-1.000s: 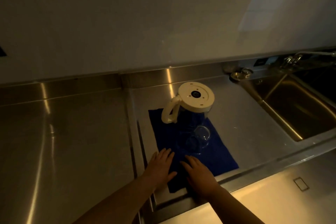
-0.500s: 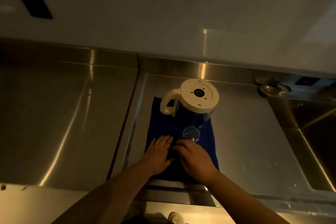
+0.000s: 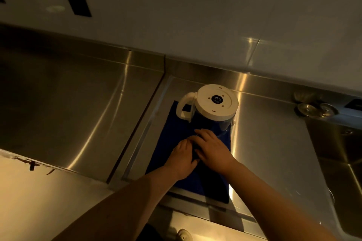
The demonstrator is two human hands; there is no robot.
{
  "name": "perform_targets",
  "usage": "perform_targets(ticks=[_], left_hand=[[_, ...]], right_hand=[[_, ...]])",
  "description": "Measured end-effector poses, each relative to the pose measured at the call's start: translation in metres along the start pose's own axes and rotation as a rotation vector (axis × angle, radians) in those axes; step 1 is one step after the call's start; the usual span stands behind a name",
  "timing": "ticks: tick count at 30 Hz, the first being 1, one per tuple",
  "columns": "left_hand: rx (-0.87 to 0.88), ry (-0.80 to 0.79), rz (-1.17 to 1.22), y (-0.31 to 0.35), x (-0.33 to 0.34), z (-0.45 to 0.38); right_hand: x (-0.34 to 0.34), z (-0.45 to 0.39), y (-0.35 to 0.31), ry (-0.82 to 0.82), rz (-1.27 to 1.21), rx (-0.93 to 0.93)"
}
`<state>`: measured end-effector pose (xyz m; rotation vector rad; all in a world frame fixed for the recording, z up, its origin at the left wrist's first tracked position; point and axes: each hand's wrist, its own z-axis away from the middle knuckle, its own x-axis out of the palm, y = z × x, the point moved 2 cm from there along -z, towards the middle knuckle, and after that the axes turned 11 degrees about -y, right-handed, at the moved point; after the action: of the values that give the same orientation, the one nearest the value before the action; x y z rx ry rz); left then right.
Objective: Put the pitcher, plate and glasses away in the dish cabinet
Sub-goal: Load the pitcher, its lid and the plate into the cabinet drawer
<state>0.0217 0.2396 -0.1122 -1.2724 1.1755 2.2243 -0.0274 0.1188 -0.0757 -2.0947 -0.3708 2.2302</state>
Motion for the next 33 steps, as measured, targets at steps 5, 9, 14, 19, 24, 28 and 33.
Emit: perform_targets(ticks=[5,9,14,19,24,28,33], left_hand=[[-0.01,-0.049,0.003,0.011,-0.002,-0.006],[0.019,-0.101,0.04,0.019,0.0,-0.011],[0.037,-0.14,0.004,0.029,0.003,-0.016],[0.103,-0.137,-0.123,0.038,0.006,-0.021],[0.131,-0.161,-0.206,0.044,0.005,-0.023],[0.159,-0.198,-0.218,0.048,0.006,-0.02],[0.165,-0.217,-0.17,0.051,0.005,-0.021]], right_hand=[[0.002,0.009,0.005,0.02,-0.001,0.022],[0.001,0.023,0.01,0.073,-0.028,0.056],[-0.001,0.044,0.014,0.121,-0.002,0.071],[0.0,0.061,0.018,0.179,0.068,0.055],[0.004,0.071,0.022,0.196,0.081,-0.002],[0.012,0.076,0.025,0.156,0.125,-0.079],[0.017,0.081,0.028,0.155,0.083,-0.008]])
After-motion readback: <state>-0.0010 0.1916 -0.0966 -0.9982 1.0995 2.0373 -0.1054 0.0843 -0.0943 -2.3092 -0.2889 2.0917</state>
